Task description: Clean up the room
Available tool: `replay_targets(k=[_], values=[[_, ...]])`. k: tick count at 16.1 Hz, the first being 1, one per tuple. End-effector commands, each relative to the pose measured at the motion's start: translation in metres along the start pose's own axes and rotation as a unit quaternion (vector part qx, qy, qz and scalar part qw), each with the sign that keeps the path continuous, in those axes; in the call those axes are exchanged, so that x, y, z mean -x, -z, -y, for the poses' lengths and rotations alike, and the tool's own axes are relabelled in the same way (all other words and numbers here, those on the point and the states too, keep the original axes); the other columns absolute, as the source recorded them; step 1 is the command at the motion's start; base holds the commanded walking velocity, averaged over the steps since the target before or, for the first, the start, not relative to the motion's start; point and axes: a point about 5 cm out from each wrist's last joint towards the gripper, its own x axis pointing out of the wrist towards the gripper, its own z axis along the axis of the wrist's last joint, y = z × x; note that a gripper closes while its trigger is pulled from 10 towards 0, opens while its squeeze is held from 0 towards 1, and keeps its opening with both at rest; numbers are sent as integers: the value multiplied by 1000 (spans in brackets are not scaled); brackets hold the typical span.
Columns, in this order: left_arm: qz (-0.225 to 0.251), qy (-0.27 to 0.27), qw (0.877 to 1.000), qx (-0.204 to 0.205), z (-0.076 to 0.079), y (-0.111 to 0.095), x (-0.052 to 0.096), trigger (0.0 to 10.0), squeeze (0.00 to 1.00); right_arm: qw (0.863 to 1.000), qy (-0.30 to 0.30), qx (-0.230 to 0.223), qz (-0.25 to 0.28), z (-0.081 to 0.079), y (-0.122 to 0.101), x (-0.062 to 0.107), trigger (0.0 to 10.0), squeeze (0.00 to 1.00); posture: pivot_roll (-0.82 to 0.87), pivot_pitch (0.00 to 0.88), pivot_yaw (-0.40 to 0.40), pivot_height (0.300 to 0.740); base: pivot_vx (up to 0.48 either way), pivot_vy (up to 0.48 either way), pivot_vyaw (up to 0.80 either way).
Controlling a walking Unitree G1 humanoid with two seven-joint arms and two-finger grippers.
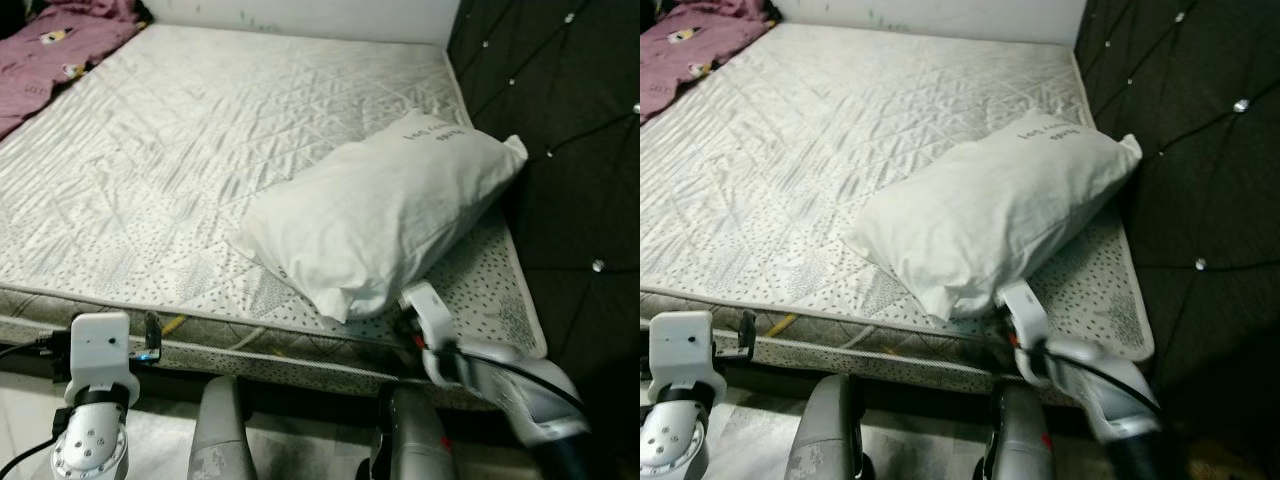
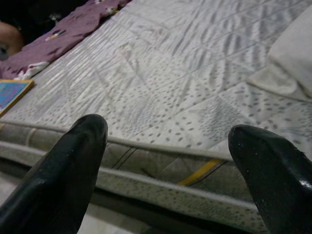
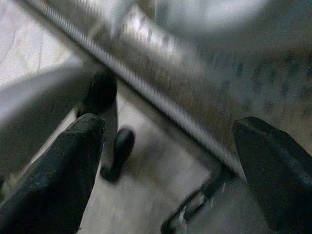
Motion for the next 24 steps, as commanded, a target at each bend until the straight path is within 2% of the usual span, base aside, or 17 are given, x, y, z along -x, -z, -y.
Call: replay_targets(k=[1,3,4,7,9,10,12,14,17,19,21,22,23,24], values=[[-5,8,1000,4,4,1,-2,10000,0,1000,24,17,10,4,-7,3,10000,0,12,48,-12,582,0,0,0],[-4,11,1000,5,5,1,-3,10000,0,999,43,7,26,5,-14,1,10000,0,8,47,-8,582,0,0,0],[-2,15,1000,7,6,0,-5,10000,0,997,51,1,58,-2,-30,-6,10000,0,10,46,-4,582,0,0,0],[4,22,1000,14,8,-3,-6,10000,0,995,28,-23,98,-24,-54,-21,10000,0,17,44,-4,582,0,0,0],[5,24,1000,16,9,-3,-7,10000,0,993,23,-33,108,-30,-61,-26,10000,0,17,44,-4,582,0,0,0],[5,26,999,18,10,-4,-7,10000,0,990,23,-72,123,-34,-73,-34,10000,0,22,46,-7,582,0,0,0],[7,28,999,20,10,-4,-8,10000,0,984,48,-99,137,-32,-83,-42,10000,0,23,44,-9,582,0,0,0],[7,30,999,22,11,-4,-10,10000,0,981,81,-88,152,-34,-95,-53,10000,0,23,45,-9,582,0,0,0],[9,29,999,23,12,-5,-11,10000,0,979,112,-72,152,-34,-100,-63,10000,0,37,45,-13,582,0,0,0],[8,27,999,23,11,-5,-10,10000,0,980,126,-48,148,-31,-100,-63,10000,0,42,46,-18,582,0,0,0],[4,22,999,23,9,-2,-7,10000,0,979,132,-42,150,-20,-95,-53,10000,0,37,49,-20,582,0,0,0],[3,27,999,22,11,-1,-5,10000,0,981,133,-32,138,-12,-84,-42,10000,0,35,48,-20,582,0,0,0],[3,28,999,23,12,-2,-5,10000,0,983,125,-29,131,-12,-79,-37,10000,0,34,48,-19,582,0,0,0],[4,29,999,24,12,-3,-6,10000,0,990,89,-1,106,-14,-63,-24,10000,0,32,47,-17,582,0,0,0]])
